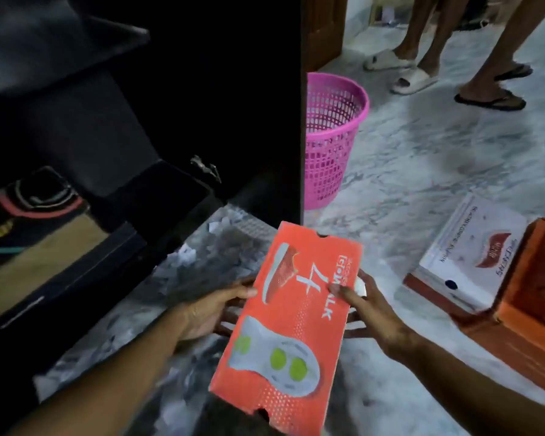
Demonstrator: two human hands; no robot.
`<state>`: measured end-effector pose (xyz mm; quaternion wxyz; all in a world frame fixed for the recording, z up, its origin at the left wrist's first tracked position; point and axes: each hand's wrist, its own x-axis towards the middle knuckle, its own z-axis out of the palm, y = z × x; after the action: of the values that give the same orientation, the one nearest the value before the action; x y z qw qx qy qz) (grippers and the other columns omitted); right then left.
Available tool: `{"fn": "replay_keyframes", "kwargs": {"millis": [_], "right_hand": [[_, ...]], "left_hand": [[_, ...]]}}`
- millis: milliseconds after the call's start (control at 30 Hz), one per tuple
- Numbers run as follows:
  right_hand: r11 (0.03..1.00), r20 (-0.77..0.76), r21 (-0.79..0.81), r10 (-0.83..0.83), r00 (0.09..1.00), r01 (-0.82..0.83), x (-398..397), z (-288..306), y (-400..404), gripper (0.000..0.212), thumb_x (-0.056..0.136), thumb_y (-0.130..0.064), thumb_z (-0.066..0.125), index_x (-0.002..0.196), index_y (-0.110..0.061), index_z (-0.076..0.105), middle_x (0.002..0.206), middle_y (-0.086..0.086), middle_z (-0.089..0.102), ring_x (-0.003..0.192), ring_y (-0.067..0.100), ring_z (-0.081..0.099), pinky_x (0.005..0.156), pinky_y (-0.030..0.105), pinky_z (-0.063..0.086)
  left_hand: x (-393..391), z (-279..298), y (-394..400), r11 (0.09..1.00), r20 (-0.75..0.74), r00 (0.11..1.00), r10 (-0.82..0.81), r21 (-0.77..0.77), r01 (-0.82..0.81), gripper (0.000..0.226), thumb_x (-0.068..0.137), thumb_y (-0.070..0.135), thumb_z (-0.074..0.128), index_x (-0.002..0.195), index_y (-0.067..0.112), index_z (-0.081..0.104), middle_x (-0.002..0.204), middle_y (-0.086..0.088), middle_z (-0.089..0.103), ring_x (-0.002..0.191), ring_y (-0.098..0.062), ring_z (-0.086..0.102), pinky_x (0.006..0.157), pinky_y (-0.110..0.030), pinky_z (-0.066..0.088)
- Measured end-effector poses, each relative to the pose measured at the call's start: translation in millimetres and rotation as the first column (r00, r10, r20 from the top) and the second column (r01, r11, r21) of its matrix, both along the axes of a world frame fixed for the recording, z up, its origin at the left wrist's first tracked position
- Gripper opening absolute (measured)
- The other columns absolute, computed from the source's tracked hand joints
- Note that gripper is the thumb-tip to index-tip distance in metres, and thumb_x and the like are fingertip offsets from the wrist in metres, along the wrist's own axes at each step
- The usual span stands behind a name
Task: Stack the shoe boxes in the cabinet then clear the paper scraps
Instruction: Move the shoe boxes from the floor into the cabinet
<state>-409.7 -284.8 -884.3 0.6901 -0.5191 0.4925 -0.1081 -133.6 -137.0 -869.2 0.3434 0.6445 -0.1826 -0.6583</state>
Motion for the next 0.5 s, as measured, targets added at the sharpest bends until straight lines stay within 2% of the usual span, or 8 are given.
{"fn": "replay_keyframes", "kwargs": {"millis": [100, 167, 233, 333, 400, 433, 500], "right_hand": [[0.981, -0.003, -0.01, 0.195, 0.981, -0.195, 61.0, 12.5, 12.6, 0.095, 0.072, -0.064, 0.082, 0.148, -0.048, 0.026, 0.104, 0.013, 0.08, 0.098, 0.039, 0.075, 0.081, 0.046, 0.065], [0.958, 0.012, -0.034, 0.285, 0.958, -0.285, 101.4, 19.6, 12.6, 0.094, 0.074, -0.063, 0.082, 0.149, -0.047, 0.027, 0.107, 0.013, 0.079, 0.095, 0.031, 0.078, 0.08, 0.043, 0.065], [0.942, 0.044, -0.059, 0.333, 0.942, -0.331, 138.9, 25.6, 10.4, 0.092, 0.077, -0.061, 0.082, 0.151, -0.044, 0.029, 0.111, 0.012, 0.078, 0.1, 0.028, 0.078, 0.085, 0.042, 0.063], [0.929, 0.092, -0.065, 0.37, 0.925, -0.365, 181.3, 28.2, 6.8, 0.097, 0.076, -0.062, 0.081, 0.154, -0.044, 0.027, 0.112, 0.0, 0.079, 0.106, 0.022, 0.075, 0.095, 0.044, 0.057], [0.917, 0.083, -0.042, 0.399, 0.913, -0.397, 194.4, 25.4, 4.2, 0.098, 0.069, -0.07, 0.081, 0.151, -0.047, 0.031, 0.119, 0.0, 0.075, 0.11, 0.023, 0.072, 0.1, 0.05, 0.054], [0.91, 0.07, -0.018, 0.414, 0.907, -0.414, 196.6, 23.5, 2.9, 0.095, 0.067, -0.072, 0.079, 0.148, -0.047, 0.036, 0.123, 0.002, 0.072, 0.112, 0.024, 0.07, 0.101, 0.053, 0.054], [0.891, 0.098, 0.039, 0.446, 0.889, -0.452, 197.7, 17.6, 0.8, 0.083, 0.068, -0.068, 0.079, 0.14, -0.039, 0.049, 0.126, 0.005, 0.071, 0.114, 0.028, 0.071, 0.095, 0.056, 0.058]], "left_hand": [[21.9, -3.5, 38.9, 0.987, 0.039, 0.988, 0.147, 0.06, -0.149, 0.046, 0.054, 0.045, 0.09, 0.091, 0.019, 0.08, 0.099, -0.013, 0.073, 0.081, -0.025, 0.066, 0.079, -0.035, 0.052], [37.2, -5.8, 62.9, 0.959, 0.026, 0.961, 0.275, 0.061, -0.276, 0.041, 0.052, 0.041, 0.091, 0.085, 0.017, 0.081, 0.104, -0.017, 0.075, 0.094, -0.032, 0.067, 0.094, -0.042, 0.049], [52.7, -4.7, 77.2, 0.922, -0.025, 0.922, 0.387, 0.044, -0.386, 0.05, 0.052, 0.041, 0.094, 0.092, 0.015, 0.078, 0.113, -0.024, 0.071, 0.101, -0.035, 0.064, 0.102, -0.046, 0.044], [81.4, -7.8, 78.6, 0.841, 0.056, 0.839, 0.541, -0.046, -0.54, 0.082, 0.051, 0.058, 0.093, 0.114, 0.008, 0.075, 0.136, -0.029, 0.062, 0.112, -0.037, 0.058, 0.101, -0.047, 0.039], [98.9, -5.7, 70.3, 0.784, 0.088, 0.78, 0.62, -0.108, -0.611, 0.081, 0.064, 0.064, 0.085, 0.123, 0.011, 0.073, 0.135, -0.025, 0.065, 0.117, -0.035, 0.06, 0.105, -0.044, 0.04], [106.2, -1.7, 63.5, 0.755, 0.095, 0.749, 0.655, -0.124, -0.644, 0.077, 0.066, 0.067, 0.082, 0.125, 0.018, 0.073, 0.129, -0.02, 0.07, 0.119, -0.035, 0.064, 0.111, -0.047, 0.042], [123.0, 0.3, 48.1, 0.713, 0.11, 0.705, 0.7, -0.151, -0.685, 0.079, 0.06, 0.074, 0.08, 0.123, 0.026, 0.074, 0.12, -0.011, 0.076, 0.116, -0.036, 0.07, 0.109, -0.057, 0.048]]}}
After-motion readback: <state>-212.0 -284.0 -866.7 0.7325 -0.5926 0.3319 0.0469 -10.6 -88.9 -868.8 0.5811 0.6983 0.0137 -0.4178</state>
